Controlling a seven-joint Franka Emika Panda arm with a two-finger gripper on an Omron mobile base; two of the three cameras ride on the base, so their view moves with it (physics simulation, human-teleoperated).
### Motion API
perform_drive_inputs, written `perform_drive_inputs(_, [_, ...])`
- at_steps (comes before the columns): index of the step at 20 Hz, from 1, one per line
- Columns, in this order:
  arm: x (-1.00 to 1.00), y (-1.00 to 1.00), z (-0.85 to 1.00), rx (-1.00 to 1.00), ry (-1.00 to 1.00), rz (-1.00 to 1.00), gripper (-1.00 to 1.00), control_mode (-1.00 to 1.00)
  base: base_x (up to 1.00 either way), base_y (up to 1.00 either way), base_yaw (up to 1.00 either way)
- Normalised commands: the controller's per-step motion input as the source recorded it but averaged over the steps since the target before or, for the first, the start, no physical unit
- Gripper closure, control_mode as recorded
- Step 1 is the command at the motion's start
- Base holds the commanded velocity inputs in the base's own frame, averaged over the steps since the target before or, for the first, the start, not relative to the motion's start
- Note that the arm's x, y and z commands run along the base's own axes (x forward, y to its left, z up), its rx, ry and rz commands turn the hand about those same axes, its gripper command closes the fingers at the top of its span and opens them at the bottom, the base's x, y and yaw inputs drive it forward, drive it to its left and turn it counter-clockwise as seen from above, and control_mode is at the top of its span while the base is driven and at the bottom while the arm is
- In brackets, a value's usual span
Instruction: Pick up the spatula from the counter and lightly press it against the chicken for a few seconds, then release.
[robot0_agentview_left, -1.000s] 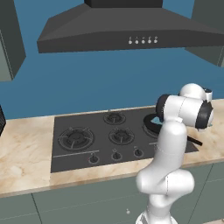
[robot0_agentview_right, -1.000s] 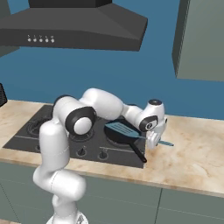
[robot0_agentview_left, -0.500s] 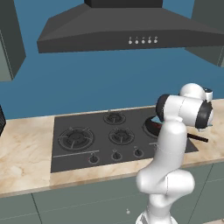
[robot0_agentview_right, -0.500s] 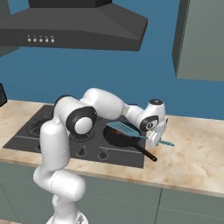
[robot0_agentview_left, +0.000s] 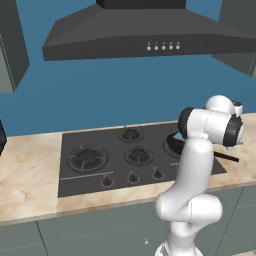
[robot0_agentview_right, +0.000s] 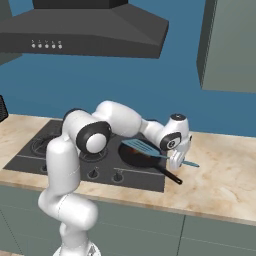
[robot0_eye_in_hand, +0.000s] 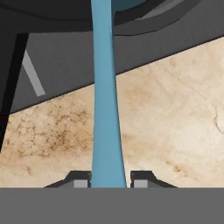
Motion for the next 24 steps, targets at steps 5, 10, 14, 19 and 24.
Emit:
perform_drive_inputs(5, [0.00,0.00,-0.13,-0.08,-0.04,0.00,1.00,-1.00,0.00,0.00,0.00])
perform_drive_inputs(10, [0.00,0.00,-0.09,-0.07,-0.05,0.00,1.00,-1.00,0.00,0.00,0.00])
perform_drive_inputs(14, [0.00,0.00,-0.08,-0.08,-0.05,0.00,1.00,-1.00,0.00,0.00,0.00])
perform_drive_inputs(19, [0.00,0.00,-0.03,-0.07,-0.05,0.00,1.00,-1.00,0.00,0.00,0.00])
perform_drive_inputs(24, [0.00,0.00,0.01,-0.04,-0.07,0.00,1.00,-1.00,0.00,0.00,0.00])
